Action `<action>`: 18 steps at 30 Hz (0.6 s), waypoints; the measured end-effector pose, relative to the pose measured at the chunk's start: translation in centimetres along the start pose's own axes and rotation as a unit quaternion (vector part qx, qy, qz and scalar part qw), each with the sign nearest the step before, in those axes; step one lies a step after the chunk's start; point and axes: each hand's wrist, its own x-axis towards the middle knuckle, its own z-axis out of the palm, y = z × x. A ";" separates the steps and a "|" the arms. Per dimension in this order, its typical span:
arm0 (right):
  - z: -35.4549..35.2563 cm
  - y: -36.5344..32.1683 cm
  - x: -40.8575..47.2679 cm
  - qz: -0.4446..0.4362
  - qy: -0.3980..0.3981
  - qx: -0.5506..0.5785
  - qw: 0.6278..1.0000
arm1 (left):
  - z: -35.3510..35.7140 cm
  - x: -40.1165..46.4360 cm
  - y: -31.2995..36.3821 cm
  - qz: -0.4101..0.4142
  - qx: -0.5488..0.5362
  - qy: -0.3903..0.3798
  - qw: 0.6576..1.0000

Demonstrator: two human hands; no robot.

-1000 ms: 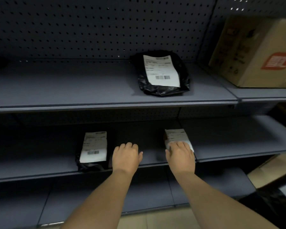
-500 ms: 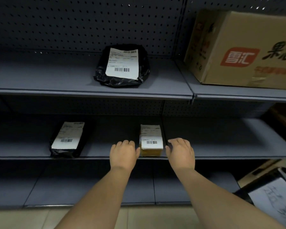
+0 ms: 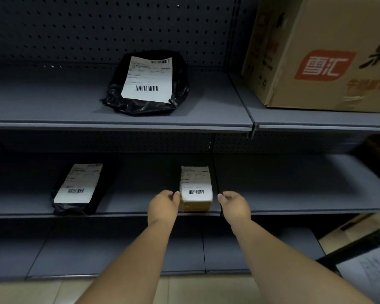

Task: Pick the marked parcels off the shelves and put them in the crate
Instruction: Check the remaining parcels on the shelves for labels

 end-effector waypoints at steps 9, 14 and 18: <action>3.5 1.0 3.7 0.189 -0.094 0.265 0.941 | 3.2 3.9 -0.5 -0.206 -0.354 -0.138 0.902; 4.8 1.9 5.4 0.218 -0.116 0.374 0.894 | 4.7 5.2 -0.8 -0.209 -0.418 -0.164 0.869; 4.9 1.8 5.6 0.214 -0.121 0.389 0.888 | 5.1 5.7 -1.2 -0.216 -0.441 -0.184 0.851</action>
